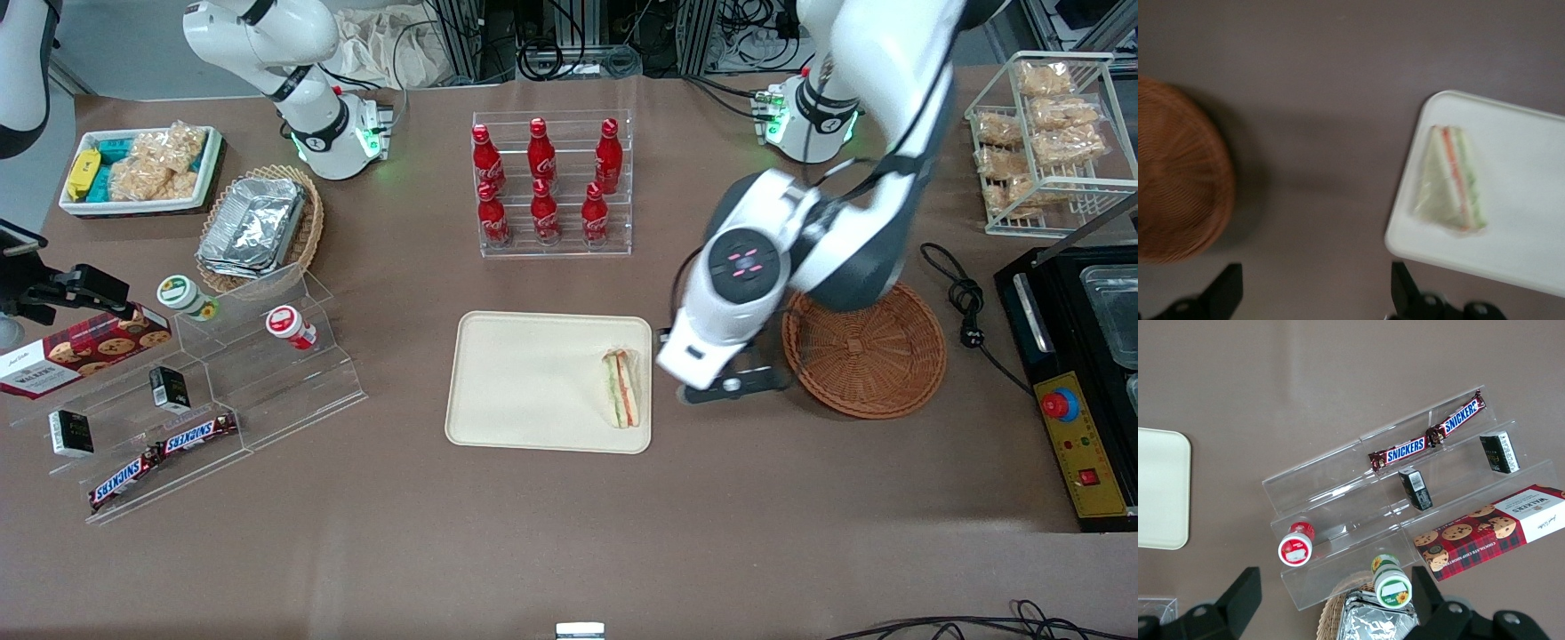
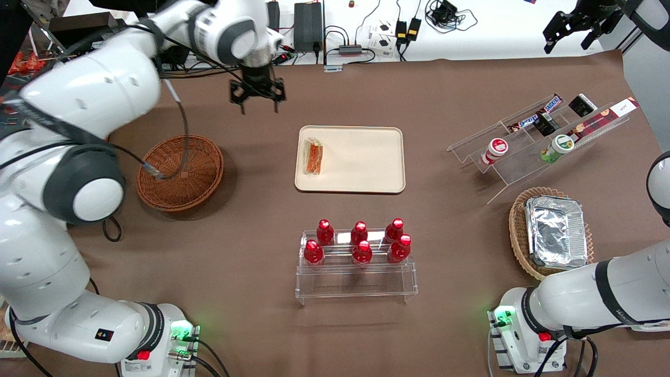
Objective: Place sandwich from basket to tray
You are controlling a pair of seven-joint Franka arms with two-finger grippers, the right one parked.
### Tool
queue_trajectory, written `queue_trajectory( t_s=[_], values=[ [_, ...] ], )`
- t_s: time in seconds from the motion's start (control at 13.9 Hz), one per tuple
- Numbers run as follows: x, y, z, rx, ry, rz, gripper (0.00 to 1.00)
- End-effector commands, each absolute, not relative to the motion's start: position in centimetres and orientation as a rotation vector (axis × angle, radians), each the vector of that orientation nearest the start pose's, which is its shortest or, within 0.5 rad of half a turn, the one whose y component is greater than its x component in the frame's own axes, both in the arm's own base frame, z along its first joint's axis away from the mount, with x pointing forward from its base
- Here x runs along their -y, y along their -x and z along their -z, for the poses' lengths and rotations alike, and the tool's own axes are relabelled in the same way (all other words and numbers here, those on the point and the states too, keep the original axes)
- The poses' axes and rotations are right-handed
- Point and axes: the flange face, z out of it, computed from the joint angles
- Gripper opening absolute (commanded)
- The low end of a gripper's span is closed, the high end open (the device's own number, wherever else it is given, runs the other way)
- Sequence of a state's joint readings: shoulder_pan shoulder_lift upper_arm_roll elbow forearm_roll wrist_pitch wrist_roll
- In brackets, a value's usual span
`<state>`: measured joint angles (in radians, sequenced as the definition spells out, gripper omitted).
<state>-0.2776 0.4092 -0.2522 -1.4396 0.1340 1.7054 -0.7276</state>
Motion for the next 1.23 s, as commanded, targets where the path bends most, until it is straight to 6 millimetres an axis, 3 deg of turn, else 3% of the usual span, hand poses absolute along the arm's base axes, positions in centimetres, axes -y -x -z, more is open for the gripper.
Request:
queue_trajectory(
  t_s=[0.0,0.22,0.36,0.43,0.79,0.94,1.15],
  values=[
    [23.7,-57.1,-51.0,0.316,2.978,-0.141,1.00],
    [16.5,-56.8,-54.2,0.292,2.977,-0.157,1.00],
    [11.3,-56.2,-55.3,0.271,2.989,-0.160,1.00],
    [9.8,-55.5,-55.7,0.262,2.987,-0.143,1.00],
    [1.3,-53.5,-53.9,0.217,3.116,-0.062,1.00],
    [0.7,-54.0,-55.1,0.115,3.161,-0.041,1.00],
    [-0.1,-55.7,-54.6,0.295,3.145,-0.148,1.00]
  ],
)
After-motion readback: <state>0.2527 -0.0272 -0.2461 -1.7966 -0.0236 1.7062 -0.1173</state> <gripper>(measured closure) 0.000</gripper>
